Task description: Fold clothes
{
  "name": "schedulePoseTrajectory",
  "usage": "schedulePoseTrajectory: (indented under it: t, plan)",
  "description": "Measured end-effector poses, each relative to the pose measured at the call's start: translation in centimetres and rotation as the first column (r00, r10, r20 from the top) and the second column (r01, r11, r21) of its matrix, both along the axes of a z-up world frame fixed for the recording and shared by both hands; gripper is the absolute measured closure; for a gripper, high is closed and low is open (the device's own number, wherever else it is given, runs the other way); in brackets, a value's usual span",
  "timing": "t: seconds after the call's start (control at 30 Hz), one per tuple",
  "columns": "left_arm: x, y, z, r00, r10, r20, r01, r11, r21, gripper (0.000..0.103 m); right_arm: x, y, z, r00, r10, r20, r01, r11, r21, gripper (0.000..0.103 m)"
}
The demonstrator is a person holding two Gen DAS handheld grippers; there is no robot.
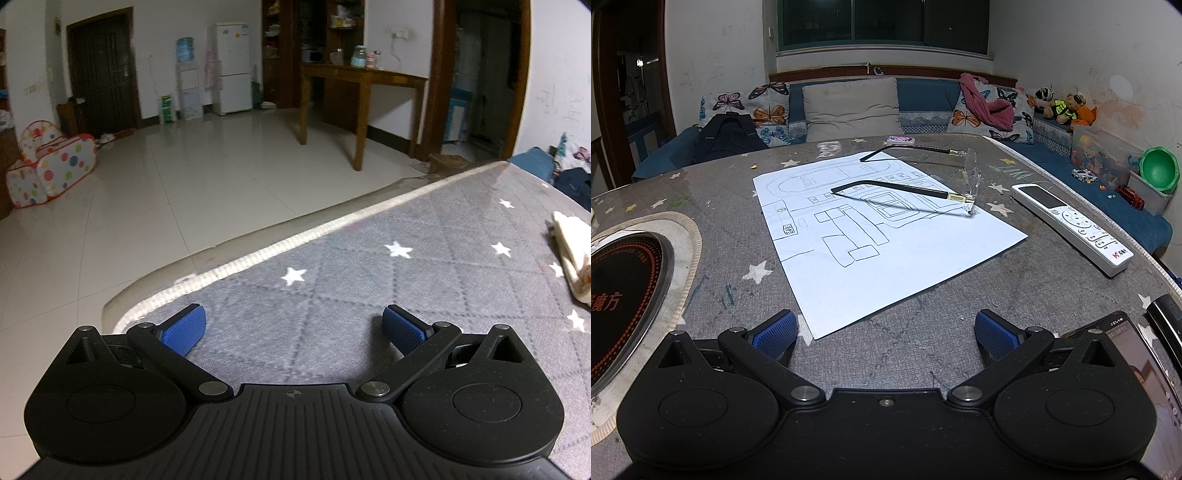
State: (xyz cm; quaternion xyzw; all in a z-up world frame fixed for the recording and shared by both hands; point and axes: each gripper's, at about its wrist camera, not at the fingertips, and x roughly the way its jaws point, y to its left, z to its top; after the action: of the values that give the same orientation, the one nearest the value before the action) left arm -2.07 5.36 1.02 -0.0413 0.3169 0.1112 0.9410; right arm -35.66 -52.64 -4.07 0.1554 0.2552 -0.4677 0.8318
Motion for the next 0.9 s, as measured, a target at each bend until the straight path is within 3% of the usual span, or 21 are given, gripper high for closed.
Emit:
schedulePoseTrajectory:
  t: [0.9]
  plan:
    - [0.23,0.22,0.16,1.000,0.005,-0.003,-0.005,1.000,0.006,0.000,-0.08,-0.03,0.05,1.000,0.000,0.000,0.000,1.000,0.000,0.000]
